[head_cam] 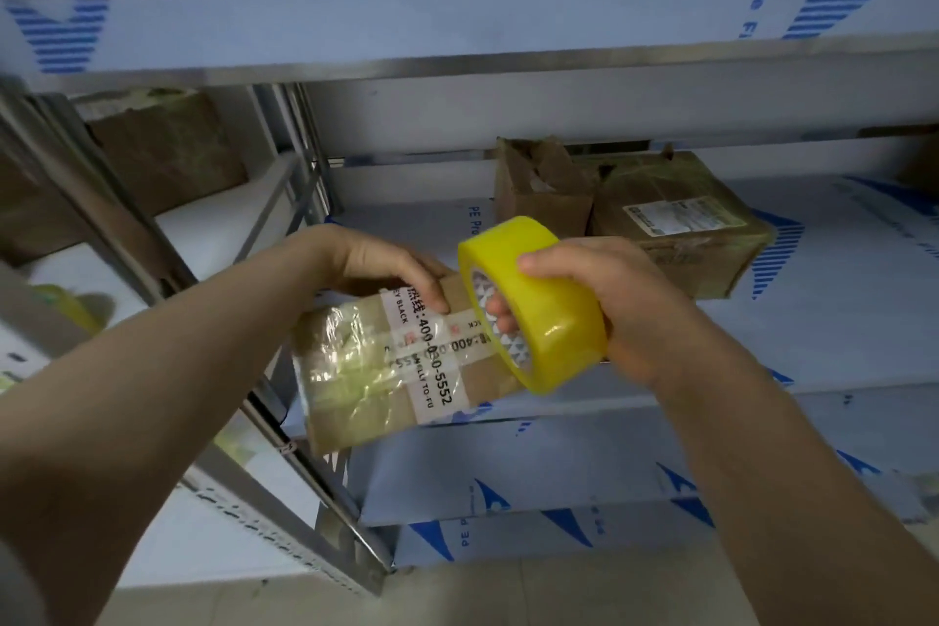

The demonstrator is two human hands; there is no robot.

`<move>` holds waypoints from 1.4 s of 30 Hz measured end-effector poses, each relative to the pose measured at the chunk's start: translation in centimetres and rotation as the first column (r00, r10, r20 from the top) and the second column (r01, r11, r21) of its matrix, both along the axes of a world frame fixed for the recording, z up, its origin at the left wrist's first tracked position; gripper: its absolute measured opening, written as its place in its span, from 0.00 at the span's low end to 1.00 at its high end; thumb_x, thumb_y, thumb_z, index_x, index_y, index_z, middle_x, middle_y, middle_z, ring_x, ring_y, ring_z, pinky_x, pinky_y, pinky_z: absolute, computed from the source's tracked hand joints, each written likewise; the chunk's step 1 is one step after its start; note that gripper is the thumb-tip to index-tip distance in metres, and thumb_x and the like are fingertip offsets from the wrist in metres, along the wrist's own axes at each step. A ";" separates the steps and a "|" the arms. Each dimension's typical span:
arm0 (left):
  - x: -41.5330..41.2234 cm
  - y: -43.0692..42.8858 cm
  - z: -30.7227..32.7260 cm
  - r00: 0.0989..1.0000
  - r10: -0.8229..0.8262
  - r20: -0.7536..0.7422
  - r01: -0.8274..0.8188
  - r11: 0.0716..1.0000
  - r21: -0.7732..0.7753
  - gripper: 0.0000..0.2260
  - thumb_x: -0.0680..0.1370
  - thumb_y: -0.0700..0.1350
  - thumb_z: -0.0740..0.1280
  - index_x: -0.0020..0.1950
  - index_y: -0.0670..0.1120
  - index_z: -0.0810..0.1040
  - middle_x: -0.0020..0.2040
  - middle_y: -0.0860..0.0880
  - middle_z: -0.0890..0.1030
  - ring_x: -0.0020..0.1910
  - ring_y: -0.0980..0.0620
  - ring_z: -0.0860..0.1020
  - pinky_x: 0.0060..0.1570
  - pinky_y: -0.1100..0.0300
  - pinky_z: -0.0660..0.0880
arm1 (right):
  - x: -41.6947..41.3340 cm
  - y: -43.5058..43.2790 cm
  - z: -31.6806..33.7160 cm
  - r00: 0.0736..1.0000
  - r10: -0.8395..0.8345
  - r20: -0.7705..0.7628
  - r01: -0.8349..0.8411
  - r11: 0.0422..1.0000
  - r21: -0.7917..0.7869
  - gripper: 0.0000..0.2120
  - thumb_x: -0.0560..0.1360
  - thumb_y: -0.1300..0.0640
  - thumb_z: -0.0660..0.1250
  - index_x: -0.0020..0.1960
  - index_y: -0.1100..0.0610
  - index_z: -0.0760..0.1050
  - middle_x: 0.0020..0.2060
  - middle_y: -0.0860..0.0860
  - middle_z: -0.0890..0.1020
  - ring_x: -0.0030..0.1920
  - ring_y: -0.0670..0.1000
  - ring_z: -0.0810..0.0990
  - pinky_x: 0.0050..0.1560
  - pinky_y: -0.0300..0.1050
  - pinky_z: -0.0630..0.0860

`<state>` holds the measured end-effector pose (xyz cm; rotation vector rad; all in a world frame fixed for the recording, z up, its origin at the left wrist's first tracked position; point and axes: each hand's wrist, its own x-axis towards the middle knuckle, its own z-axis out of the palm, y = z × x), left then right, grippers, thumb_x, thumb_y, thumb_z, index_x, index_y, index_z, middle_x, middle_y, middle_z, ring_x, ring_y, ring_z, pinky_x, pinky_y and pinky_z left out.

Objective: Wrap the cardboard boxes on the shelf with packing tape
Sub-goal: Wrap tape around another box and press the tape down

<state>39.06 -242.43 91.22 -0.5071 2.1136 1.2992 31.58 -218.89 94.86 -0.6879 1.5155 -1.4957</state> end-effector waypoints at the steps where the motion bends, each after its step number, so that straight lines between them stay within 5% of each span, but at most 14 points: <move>1: 0.0 -0.3 0.1 0.998 0.059 -0.024 -0.060 0.998 -0.024 0.22 0.66 0.47 0.74 0.59 0.48 0.79 0.55 0.39 0.82 0.51 0.41 0.81 0.56 0.47 0.77 | -0.2 -0.8 0.7 1.000 0.007 -0.008 -0.007 1.000 -0.003 0.07 0.75 0.61 0.65 0.43 0.65 0.79 0.33 0.58 0.84 0.31 0.52 0.82 0.35 0.45 0.81; 5: -0.1 0.0 0.8 0.943 0.161 -0.292 -0.251 0.919 -0.304 0.14 0.72 0.46 0.73 0.57 0.50 0.78 0.48 0.46 0.84 0.46 0.46 0.83 0.49 0.53 0.79 | -1.2 -5.2 1.7 0.996 -0.089 -0.014 0.089 0.996 -0.011 0.12 0.77 0.56 0.67 0.43 0.66 0.77 0.26 0.56 0.82 0.24 0.50 0.80 0.29 0.42 0.79; 7: -0.4 0.8 0.6 0.959 0.041 -0.279 -0.175 0.863 -0.474 0.32 0.68 0.59 0.74 0.68 0.52 0.68 0.61 0.47 0.79 0.58 0.47 0.78 0.60 0.50 0.75 | -1.8 -7.3 1.7 0.987 -0.156 -0.035 0.155 0.988 -0.018 0.15 0.76 0.51 0.68 0.47 0.65 0.76 0.25 0.55 0.81 0.23 0.50 0.79 0.28 0.42 0.79; 9: -0.5 1.5 -0.4 0.993 -0.081 -0.087 0.008 0.778 -0.629 0.59 0.55 0.72 0.72 0.78 0.53 0.48 0.77 0.45 0.56 0.75 0.43 0.57 0.73 0.40 0.54 | -2.4 -9.1 1.3 0.970 -0.226 -0.090 0.224 0.974 -0.027 0.18 0.73 0.47 0.71 0.53 0.60 0.76 0.34 0.55 0.84 0.30 0.50 0.82 0.34 0.43 0.81; 11: -0.4 1.7 -2.2 0.995 -0.088 -0.036 0.030 0.643 -0.766 0.65 0.54 0.74 0.71 0.77 0.50 0.37 0.79 0.47 0.42 0.77 0.44 0.42 0.73 0.39 0.39 | -3.0 -10.1 0.5 0.959 -0.249 -0.134 0.251 0.968 0.002 0.21 0.70 0.44 0.73 0.57 0.56 0.76 0.47 0.54 0.83 0.43 0.51 0.83 0.46 0.47 0.81; 13: -0.6 1.9 -3.5 0.990 -0.060 -0.125 -0.069 0.564 -0.823 0.63 0.59 0.71 0.72 0.78 0.47 0.37 0.79 0.46 0.44 0.77 0.45 0.42 0.73 0.41 0.39 | -3.2 -10.4 0.0 0.962 -0.240 -0.134 0.243 0.970 0.007 0.13 0.71 0.47 0.72 0.50 0.54 0.78 0.48 0.53 0.82 0.44 0.51 0.82 0.50 0.47 0.79; 15: -0.9 2.0 -4.0 0.981 -0.048 -0.189 -0.135 0.535 -0.834 0.59 0.62 0.67 0.73 0.78 0.46 0.40 0.78 0.46 0.48 0.77 0.44 0.46 0.73 0.41 0.41 | -3.1 -10.3 -0.3 0.962 -0.240 -0.133 0.241 0.971 -0.009 0.08 0.73 0.51 0.72 0.40 0.54 0.76 0.41 0.51 0.82 0.39 0.49 0.81 0.48 0.46 0.79; 19: -0.7 2.3 -4.0 0.978 -0.044 -0.204 -0.151 0.526 -0.837 0.57 0.63 0.66 0.73 0.78 0.47 0.42 0.78 0.46 0.50 0.77 0.44 0.47 0.74 0.41 0.42 | -1.3 -9.0 -0.1 0.956 -0.257 -0.143 0.252 0.966 -0.050 0.15 0.74 0.53 0.71 0.31 0.56 0.74 0.22 0.48 0.79 0.22 0.43 0.77 0.25 0.33 0.75; 21: -0.8 2.1 -4.0 0.978 -0.031 -0.207 -0.160 0.526 -0.835 0.57 0.62 0.66 0.73 0.78 0.47 0.43 0.78 0.46 0.50 0.77 0.44 0.47 0.74 0.41 0.42 | -0.6 -7.7 0.0 0.948 -0.280 -0.151 0.275 0.960 -0.053 0.19 0.74 0.51 0.71 0.28 0.57 0.74 0.19 0.47 0.77 0.20 0.43 0.76 0.22 0.32 0.72; 27: -0.8 2.3 -4.2 0.977 -0.012 -0.212 -0.174 0.525 -0.833 0.56 0.62 0.65 0.73 0.78 0.47 0.44 0.78 0.47 0.49 0.77 0.45 0.46 0.74 0.42 0.42 | 0.7 -2.2 -0.8 0.946 -0.187 -0.266 0.206 0.977 0.047 0.15 0.73 0.47 0.70 0.33 0.56 0.78 0.22 0.46 0.80 0.23 0.40 0.77 0.26 0.32 0.73; 32: -0.8 2.3 -4.1 0.973 0.006 -0.230 -0.197 0.540 -0.818 0.59 0.61 0.64 0.75 0.78 0.48 0.40 0.78 0.46 0.49 0.77 0.45 0.47 0.74 0.43 0.43 | 1.1 0.2 -3.0 0.916 -0.175 -0.362 0.227 0.968 0.108 0.26 0.70 0.39 0.68 0.44 0.65 0.81 0.39 0.62 0.83 0.43 0.59 0.83 0.48 0.53 0.79; 38: -0.6 2.4 -4.1 0.964 -0.024 -0.266 -0.208 0.559 -0.803 0.54 0.61 0.62 0.75 0.76 0.60 0.42 0.77 0.44 0.52 0.76 0.43 0.49 0.73 0.41 0.43 | 1.7 1.1 -6.2 0.924 -0.212 -0.320 0.259 0.960 0.111 0.29 0.71 0.40 0.69 0.44 0.69 0.78 0.41 0.68 0.80 0.42 0.67 0.80 0.47 0.61 0.78; 42: -0.5 2.6 -3.8 0.969 -0.021 -0.245 -0.191 0.561 -0.805 0.52 0.62 0.61 0.75 0.76 0.64 0.44 0.77 0.43 0.50 0.76 0.42 0.48 0.72 0.41 0.42 | 1.9 1.2 -7.7 0.929 -0.254 -0.271 0.288 0.953 0.095 0.28 0.70 0.42 0.69 0.43 0.70 0.78 0.40 0.67 0.80 0.35 0.57 0.78 0.41 0.50 0.76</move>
